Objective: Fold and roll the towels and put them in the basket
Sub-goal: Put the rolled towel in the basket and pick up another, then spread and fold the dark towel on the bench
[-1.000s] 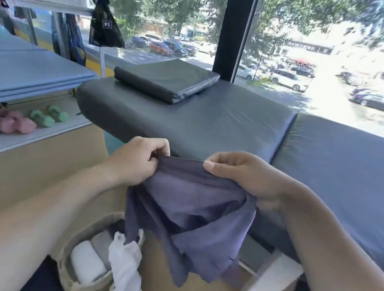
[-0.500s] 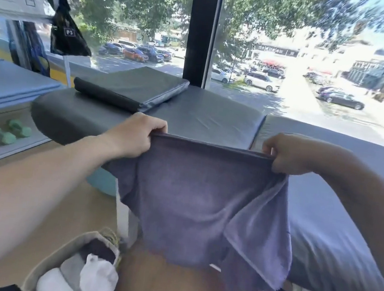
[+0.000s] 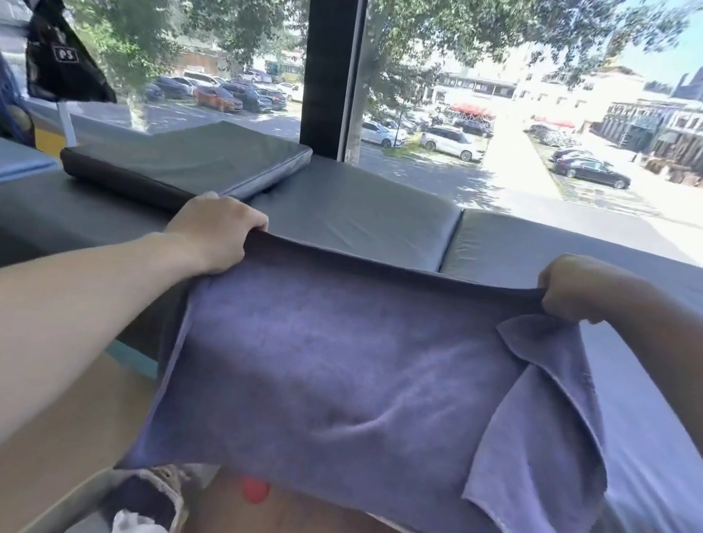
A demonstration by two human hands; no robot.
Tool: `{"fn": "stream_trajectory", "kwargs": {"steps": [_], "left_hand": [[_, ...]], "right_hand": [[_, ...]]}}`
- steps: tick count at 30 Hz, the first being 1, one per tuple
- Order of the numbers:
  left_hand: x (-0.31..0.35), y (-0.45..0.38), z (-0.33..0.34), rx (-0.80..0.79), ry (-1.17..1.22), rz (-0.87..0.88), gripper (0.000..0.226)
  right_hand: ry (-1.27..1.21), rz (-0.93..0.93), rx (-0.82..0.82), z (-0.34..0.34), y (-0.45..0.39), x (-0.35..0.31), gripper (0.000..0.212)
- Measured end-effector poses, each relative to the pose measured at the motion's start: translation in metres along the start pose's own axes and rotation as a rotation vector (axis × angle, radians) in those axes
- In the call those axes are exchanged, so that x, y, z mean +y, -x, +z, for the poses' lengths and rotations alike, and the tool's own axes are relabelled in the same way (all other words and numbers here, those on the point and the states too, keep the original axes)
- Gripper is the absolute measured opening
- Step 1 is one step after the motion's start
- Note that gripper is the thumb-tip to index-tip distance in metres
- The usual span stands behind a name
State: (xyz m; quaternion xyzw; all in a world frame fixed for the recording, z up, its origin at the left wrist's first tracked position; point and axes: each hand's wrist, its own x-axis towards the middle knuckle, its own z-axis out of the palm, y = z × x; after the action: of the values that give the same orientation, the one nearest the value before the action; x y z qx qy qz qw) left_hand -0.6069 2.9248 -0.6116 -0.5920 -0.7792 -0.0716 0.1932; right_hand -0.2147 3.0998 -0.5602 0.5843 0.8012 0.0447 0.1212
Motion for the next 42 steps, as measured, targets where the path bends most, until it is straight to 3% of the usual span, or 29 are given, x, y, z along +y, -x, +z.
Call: {"fn": "stream_trajectory", "kwargs": {"steps": [3, 7, 12, 14, 16, 18, 20, 22, 24, 26, 28, 30, 32, 34, 36, 38, 39, 42], "left_hand": [[0.007, -0.013, 0.008, -0.015, -0.134, 0.023, 0.034], [0.0, -0.026, 0.019, 0.003, -0.163, 0.041, 0.03], [-0.001, -0.048, 0.033, 0.292, -0.212, 0.227, 0.022], [-0.002, -0.054, 0.037, 0.284, -0.184, 0.188, 0.011], [-0.008, -0.061, 0.044, 0.206, -0.177, 0.135, 0.036], [-0.012, -0.064, 0.042, 0.148, -0.184, 0.129, 0.042], [-0.016, -0.064, 0.038, 0.163, -0.216, 0.194, 0.041], [-0.022, -0.06, 0.034, 0.215, -0.256, 0.302, 0.035], [-0.031, -0.051, 0.033, 0.287, -0.31, 0.428, 0.027], [-0.036, -0.04, 0.028, 0.251, -0.393, 0.479, 0.037], [-0.04, -0.031, 0.024, 0.228, -0.427, 0.518, 0.041], [-0.035, -0.026, 0.015, 0.232, -0.386, 0.497, 0.04], [-0.017, -0.024, 0.005, 0.234, -0.222, 0.364, 0.037], [0.017, -0.022, -0.003, 0.104, 0.053, 0.029, 0.036], [0.048, -0.019, 0.0, -0.136, 0.262, -0.254, 0.045], [0.064, -0.015, 0.02, -0.363, 0.262, -0.307, 0.073], [0.067, -0.014, 0.03, -0.402, 0.246, -0.294, 0.081], [0.06, -0.021, 0.043, -0.316, 0.307, -0.272, 0.083]], "right_hand": [[-0.03, 0.019, -0.191, -0.001, -0.016, 0.02, 0.031], [-0.021, 0.083, -0.295, 0.0, -0.03, 0.052, 0.032], [0.174, 0.129, -0.084, 0.014, -0.046, 0.069, 0.022], [0.21, 0.162, 0.038, 0.025, -0.049, 0.071, 0.014], [0.202, 0.161, 0.142, 0.034, -0.051, 0.063, 0.017], [0.126, 0.044, 0.305, 0.038, -0.046, 0.039, 0.035], [-0.129, -0.142, 0.412, 0.037, -0.038, 0.003, 0.044], [-0.336, -0.332, 0.353, 0.038, -0.03, -0.037, 0.045], [-0.387, -0.443, 0.194, 0.041, -0.027, -0.066, 0.057], [-0.317, -0.449, 0.082, 0.049, -0.03, -0.078, 0.066], [-0.287, -0.44, 0.095, 0.051, -0.033, -0.075, 0.064], [-0.333, -0.406, 0.198, 0.049, -0.038, -0.061, 0.051], [-0.355, -0.302, 0.266, 0.048, -0.048, -0.04, 0.047], [-0.304, -0.215, 0.233, 0.048, -0.055, -0.021, 0.054], [-0.311, -0.199, 0.163, 0.05, -0.059, -0.008, 0.051], [-0.363, -0.23, 0.152, 0.054, -0.062, 0.0, 0.045], [-0.374, -0.239, 0.175, 0.057, -0.063, 0.003, 0.044], [-0.333, -0.229, 0.276, 0.062, -0.066, 0.008, 0.043]]}}
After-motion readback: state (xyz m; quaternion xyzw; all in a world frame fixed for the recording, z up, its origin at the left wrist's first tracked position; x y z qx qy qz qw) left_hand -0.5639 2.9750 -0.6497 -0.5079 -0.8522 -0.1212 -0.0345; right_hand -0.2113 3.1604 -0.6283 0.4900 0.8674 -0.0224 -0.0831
